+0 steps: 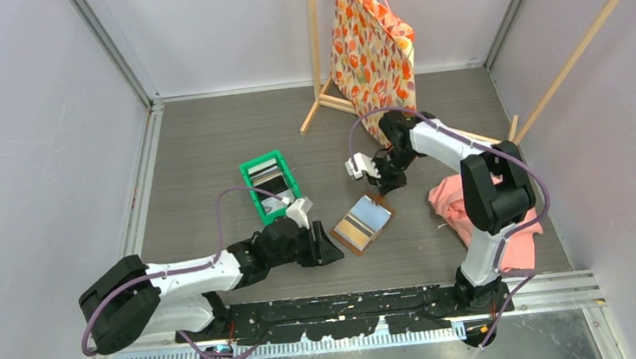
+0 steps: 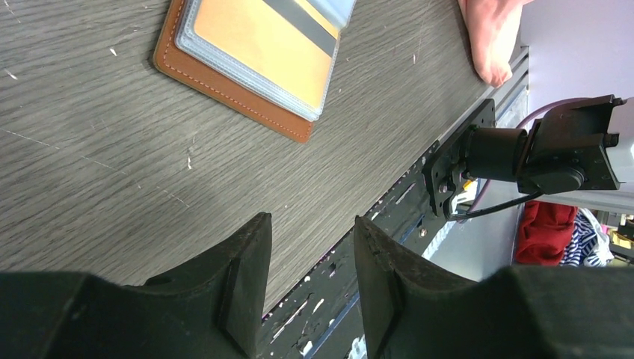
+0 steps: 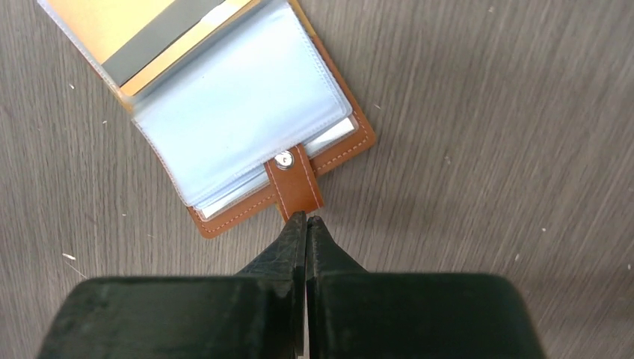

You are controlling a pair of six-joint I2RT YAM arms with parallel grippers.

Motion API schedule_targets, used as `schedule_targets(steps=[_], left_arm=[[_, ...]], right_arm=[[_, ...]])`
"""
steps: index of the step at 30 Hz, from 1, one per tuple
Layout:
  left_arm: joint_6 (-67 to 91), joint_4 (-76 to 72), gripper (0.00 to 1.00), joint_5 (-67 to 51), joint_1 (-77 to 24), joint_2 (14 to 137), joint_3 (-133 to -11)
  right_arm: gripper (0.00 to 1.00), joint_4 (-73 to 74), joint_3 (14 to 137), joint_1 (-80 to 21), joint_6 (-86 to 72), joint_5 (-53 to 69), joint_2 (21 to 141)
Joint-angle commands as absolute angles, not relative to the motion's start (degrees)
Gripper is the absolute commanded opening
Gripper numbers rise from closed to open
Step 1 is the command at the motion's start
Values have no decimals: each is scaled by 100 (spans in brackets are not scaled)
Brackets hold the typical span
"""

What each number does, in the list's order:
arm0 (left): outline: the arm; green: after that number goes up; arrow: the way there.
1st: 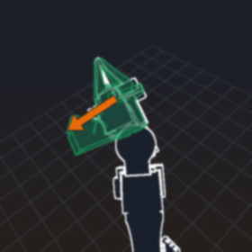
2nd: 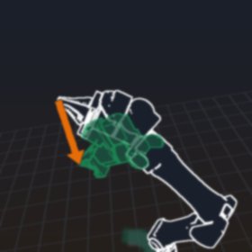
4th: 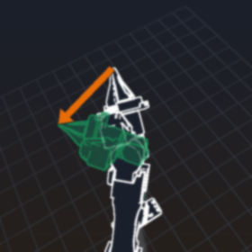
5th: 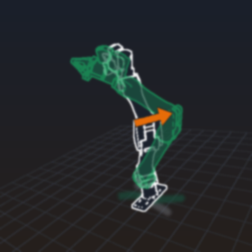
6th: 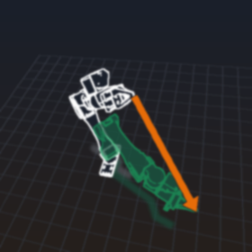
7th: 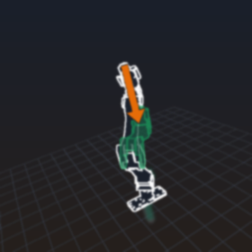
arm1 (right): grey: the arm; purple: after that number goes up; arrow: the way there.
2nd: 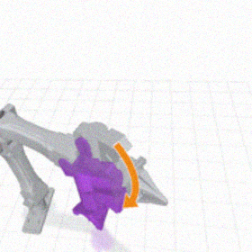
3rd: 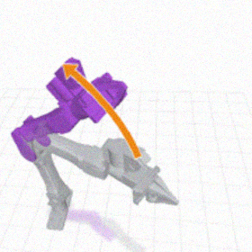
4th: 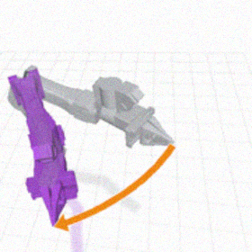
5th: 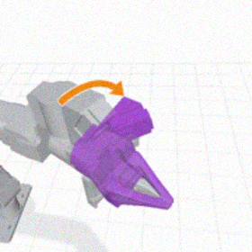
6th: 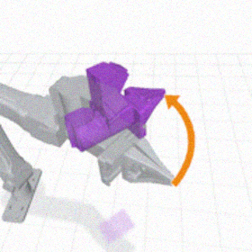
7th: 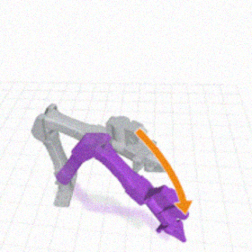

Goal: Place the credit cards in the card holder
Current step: Close the card holder at the center of the board.

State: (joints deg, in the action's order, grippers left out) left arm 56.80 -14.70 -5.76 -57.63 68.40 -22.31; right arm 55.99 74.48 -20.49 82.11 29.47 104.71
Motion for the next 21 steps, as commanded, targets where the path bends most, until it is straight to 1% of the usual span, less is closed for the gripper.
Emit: schedule_targets(steps=[1,2,3,5,6,8,13,21], left_arm=[[5704,-1793,46,-677,-5748,6839,-2206],[5708,-1793,46,-677,-5746,6833,-2197],[5712,-1801,46,-677,-5748,6830,-2191],[5720,-1810,46,-676,-5748,6829,-2189],[5722,-1811,46,-680,-5744,6829,-2182],[5722,-1819,46,-668,-5748,6841,-2181],[5747,-1899,46,-707,-5746,6915,-2163],[5764,-2040,46,-741,-5748,7051,-2127]], right_arm=[[3,5328,7319,-1980,7832,3244,10092],[9,5440,7305,-1981,7986,3315,10073],[20,5620,7281,-1985,8251,3404,10053],[37,5712,7231,-1997,8560,3480,10040],[43,5717,7264,-2023,8628,3451,10083],[49,5828,7435,-2097,8756,3349,10250],[50,6256,7890,-2268,9016,3148,10784],[50,6076,7864,-2463,8975,2578,11202]])
